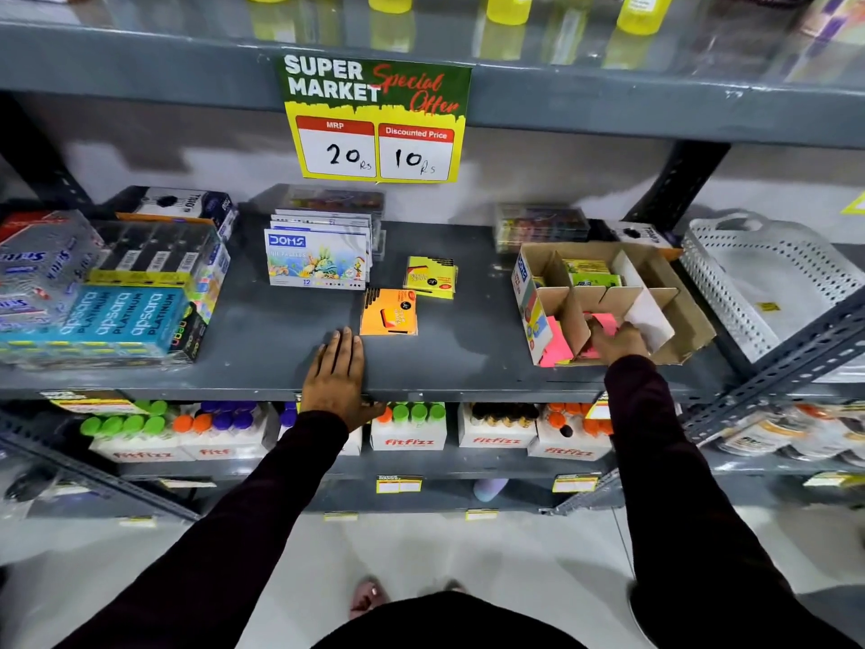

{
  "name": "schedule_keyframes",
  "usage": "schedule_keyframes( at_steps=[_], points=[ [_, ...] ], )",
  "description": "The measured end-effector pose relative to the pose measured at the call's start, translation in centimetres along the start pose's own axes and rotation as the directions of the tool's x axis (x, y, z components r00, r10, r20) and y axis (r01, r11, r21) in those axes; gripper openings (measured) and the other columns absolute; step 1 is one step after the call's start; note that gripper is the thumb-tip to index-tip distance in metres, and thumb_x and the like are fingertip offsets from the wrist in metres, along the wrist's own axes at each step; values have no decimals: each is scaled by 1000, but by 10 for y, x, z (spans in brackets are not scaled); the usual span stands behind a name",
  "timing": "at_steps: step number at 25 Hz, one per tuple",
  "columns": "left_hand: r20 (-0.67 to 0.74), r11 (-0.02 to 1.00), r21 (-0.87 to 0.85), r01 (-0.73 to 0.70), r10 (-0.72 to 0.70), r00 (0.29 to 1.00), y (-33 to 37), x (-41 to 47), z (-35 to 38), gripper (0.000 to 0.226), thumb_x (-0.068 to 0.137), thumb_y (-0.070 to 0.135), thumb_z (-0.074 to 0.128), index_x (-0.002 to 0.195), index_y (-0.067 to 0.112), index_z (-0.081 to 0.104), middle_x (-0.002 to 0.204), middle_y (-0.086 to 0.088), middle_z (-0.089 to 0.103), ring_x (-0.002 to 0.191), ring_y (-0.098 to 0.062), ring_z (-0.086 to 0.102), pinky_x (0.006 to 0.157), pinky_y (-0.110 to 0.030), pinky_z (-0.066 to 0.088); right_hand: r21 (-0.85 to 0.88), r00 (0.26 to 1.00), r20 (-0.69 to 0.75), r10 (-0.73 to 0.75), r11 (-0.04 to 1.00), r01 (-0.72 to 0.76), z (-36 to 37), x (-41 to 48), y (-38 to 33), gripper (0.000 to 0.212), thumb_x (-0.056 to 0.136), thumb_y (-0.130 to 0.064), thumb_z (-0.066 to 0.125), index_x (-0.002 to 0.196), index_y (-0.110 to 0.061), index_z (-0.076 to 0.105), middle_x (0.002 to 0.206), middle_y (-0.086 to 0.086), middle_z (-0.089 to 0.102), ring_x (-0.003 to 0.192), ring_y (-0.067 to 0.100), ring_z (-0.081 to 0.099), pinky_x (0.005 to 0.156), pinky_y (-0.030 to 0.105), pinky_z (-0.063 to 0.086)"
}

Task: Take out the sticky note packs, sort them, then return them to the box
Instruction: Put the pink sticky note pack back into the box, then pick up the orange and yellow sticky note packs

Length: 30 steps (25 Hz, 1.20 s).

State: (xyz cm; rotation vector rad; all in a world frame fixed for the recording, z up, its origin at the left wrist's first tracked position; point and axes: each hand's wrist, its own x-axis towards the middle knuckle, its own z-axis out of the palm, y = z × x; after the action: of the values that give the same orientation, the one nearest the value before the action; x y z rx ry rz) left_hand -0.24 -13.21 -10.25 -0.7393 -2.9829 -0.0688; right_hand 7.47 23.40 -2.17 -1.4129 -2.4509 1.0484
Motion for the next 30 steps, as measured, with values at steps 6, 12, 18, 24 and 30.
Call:
schedule_keyframes(
  at_steps=[6, 12, 18, 24, 30],
  points=[
    [-18, 1000, -7, -1, 1, 1000, -1, 1, 2, 115, 59, 63, 72, 141, -2, 24, 149, -23, 28, 139, -37, 24, 114, -46, 18, -191, 997, -78, 1, 982, -16, 7, -11, -4, 52, 95, -28, 49, 134, 5, 42, 141, 28, 43, 132, 43, 38, 112, 45, 30],
    [-22, 999, -46, -11, 10, 1000, -2, 1, 4, 116, 50, 57, 80, 135, -6, 35, 142, -27, 39, 132, -41, 37, 108, -52, 27, -162, 931, -153, -331, 938, 307, 13, -70, -71, 41, 98, -23, 43, 131, 2, 46, 132, 29, 49, 124, 41, 47, 100, 45, 42],
    [4, 996, -86, -1, 2, 1000, -3, -1, 0, 114, 54, 58, 77, 137, -6, 31, 144, -26, 35, 133, -40, 34, 110, -51, 25, -219, 750, 399, -528, 739, 637, 111, -120, -119, 56, 92, -34, 57, 136, -2, 43, 138, 22, 48, 130, 36, 41, 109, 38, 35],
    [43, 998, -64, -29, 32, 999, -4, 0, -4, 122, 60, 68, 68, 142, -5, 15, 151, -24, 19, 141, -36, 17, 115, -45, 9, -338, 833, 396, -385, 783, 522, 149, -113, -147, 82, 87, -60, 49, 139, 2, 37, 148, 24, 34, 138, 37, 30, 114, 43, 30],
    [84, 999, 21, -40, 38, 996, -5, -2, -3, 126, 48, 76, 68, 135, -8, 33, 141, -27, 40, 131, -37, 39, 108, -49, 26, -357, 869, 367, -333, 812, 462, 171, -123, -168, 105, 74, -66, 62, 145, 3, 28, 152, 22, 25, 142, 37, 24, 110, 46, 36]
  ],
)
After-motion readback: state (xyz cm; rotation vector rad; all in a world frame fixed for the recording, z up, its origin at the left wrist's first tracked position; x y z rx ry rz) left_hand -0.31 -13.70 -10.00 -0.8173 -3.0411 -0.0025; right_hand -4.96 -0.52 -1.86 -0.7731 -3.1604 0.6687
